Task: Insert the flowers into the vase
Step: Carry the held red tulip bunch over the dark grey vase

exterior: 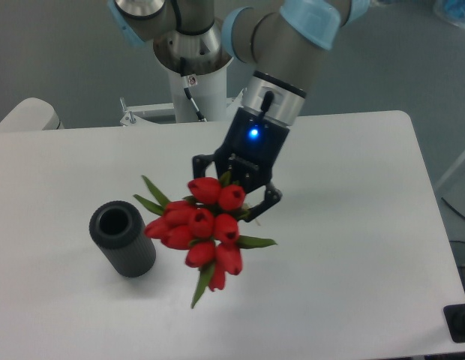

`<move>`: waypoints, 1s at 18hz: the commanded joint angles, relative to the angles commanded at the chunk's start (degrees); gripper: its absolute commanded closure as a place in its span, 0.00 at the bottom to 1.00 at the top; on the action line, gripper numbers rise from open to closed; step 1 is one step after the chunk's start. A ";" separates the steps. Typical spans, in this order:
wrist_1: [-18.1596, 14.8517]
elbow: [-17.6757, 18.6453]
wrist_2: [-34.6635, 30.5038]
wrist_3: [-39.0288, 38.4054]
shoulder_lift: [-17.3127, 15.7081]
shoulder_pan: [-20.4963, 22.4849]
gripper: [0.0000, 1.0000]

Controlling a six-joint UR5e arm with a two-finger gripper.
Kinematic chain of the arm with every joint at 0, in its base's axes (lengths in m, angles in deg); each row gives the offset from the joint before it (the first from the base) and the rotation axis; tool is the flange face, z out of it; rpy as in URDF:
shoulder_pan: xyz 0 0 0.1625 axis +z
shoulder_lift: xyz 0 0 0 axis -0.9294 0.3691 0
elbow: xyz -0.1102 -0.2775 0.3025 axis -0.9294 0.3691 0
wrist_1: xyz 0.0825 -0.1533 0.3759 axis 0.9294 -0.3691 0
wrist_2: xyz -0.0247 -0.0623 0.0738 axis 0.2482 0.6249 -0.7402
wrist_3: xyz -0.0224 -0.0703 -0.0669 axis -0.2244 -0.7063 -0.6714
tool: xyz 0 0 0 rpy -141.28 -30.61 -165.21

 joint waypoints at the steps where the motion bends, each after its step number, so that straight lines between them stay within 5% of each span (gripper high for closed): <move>1: 0.00 -0.09 0.09 -0.09 -0.09 -0.70 0.77; 7: 0.97 -0.26 1.83 -0.53 -0.26 -5.89 0.78; 18: 2.29 0.79 17.57 -1.06 -0.26 -5.98 0.78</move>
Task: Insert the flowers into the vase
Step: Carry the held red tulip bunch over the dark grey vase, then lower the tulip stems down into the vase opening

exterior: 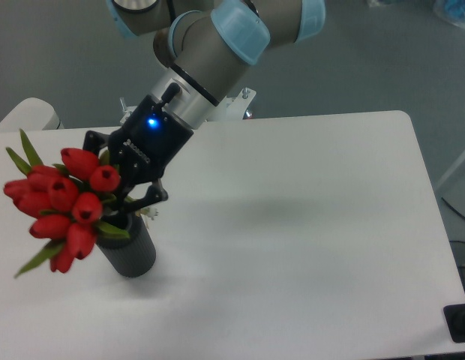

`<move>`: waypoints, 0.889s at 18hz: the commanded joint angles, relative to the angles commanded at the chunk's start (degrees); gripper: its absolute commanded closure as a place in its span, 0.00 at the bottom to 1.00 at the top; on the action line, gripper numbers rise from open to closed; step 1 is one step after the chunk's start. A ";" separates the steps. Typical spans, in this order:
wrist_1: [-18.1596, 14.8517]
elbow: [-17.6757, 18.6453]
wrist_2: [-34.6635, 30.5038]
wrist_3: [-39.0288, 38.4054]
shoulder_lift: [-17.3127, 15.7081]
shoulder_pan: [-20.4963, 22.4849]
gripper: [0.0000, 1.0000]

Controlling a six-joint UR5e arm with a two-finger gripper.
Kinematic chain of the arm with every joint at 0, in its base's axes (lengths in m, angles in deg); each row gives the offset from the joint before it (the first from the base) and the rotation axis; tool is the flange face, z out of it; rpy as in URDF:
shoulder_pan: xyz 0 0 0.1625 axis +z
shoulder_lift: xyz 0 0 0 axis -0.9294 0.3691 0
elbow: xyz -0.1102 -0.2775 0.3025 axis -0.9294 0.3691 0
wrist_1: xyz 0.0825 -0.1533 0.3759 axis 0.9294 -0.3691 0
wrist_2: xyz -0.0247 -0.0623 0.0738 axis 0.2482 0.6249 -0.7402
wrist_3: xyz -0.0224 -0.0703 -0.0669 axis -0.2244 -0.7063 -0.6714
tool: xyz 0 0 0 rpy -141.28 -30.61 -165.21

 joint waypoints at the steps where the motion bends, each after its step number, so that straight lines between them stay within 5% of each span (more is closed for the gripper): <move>1: 0.17 0.09 0.44 0.09 0.00 -0.17 0.78; 16: 0.18 0.09 0.97 4.57 2.90 -5.19 0.79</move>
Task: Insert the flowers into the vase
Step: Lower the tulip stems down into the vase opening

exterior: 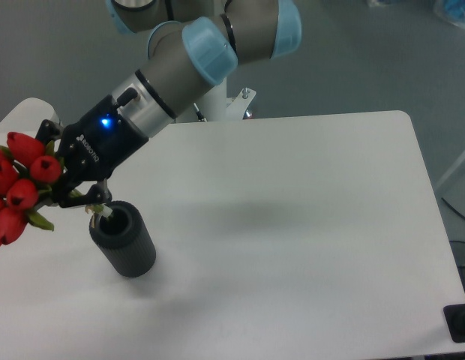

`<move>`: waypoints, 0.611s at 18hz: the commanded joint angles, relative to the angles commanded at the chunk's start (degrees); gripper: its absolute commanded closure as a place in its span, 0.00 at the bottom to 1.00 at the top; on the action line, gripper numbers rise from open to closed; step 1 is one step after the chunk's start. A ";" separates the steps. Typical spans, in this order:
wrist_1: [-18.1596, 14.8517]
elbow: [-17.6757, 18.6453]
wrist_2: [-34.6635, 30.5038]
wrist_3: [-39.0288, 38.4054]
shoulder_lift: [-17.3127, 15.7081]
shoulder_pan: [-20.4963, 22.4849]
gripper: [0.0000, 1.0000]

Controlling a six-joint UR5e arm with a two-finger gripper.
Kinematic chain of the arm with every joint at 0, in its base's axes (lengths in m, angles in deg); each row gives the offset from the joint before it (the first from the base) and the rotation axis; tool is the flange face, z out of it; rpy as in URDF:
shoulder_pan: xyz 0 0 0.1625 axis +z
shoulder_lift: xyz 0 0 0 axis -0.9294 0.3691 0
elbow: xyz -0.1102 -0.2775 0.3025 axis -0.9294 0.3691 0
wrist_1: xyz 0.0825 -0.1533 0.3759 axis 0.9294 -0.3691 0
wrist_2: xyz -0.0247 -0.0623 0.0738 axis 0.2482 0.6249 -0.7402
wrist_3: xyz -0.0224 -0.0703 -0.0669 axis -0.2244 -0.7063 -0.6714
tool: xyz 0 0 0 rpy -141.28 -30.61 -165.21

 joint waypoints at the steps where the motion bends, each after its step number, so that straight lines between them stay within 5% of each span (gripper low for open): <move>1: 0.00 0.17 0.00 0.61 0.09 0.00 0.79; 11: 0.00 5.88 -0.09 8.25 -0.08 0.26 0.79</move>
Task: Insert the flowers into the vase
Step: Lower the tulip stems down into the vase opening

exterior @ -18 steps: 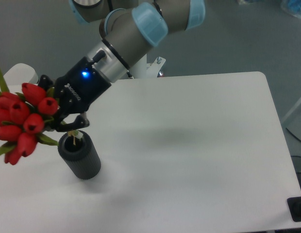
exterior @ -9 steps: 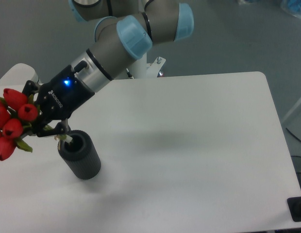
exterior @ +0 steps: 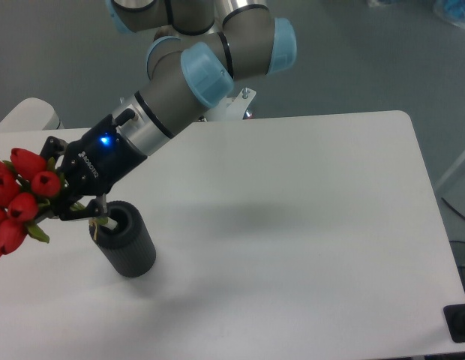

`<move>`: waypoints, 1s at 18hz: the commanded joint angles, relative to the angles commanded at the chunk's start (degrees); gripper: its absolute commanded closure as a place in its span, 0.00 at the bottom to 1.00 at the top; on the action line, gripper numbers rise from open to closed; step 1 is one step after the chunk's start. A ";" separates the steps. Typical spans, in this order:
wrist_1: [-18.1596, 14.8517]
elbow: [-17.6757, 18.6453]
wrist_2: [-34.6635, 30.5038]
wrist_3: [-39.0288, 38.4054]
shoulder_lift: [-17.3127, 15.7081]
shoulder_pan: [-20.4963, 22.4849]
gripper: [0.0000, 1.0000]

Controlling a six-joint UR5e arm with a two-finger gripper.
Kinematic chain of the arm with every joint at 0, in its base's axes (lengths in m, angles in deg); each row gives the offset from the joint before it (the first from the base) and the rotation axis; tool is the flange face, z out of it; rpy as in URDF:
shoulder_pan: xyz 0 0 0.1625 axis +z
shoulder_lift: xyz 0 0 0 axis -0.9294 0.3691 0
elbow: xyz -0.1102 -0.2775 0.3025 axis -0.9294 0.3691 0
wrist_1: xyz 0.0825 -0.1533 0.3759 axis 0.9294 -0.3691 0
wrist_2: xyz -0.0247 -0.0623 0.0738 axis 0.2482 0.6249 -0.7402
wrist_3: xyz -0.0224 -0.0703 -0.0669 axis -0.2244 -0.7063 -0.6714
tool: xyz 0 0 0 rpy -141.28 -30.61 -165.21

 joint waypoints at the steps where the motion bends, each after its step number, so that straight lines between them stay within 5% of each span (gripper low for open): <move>1: 0.00 0.53 0.09 0.62 0.00 0.00 0.79; 18: 0.00 6.16 0.00 9.59 1.40 0.97 0.79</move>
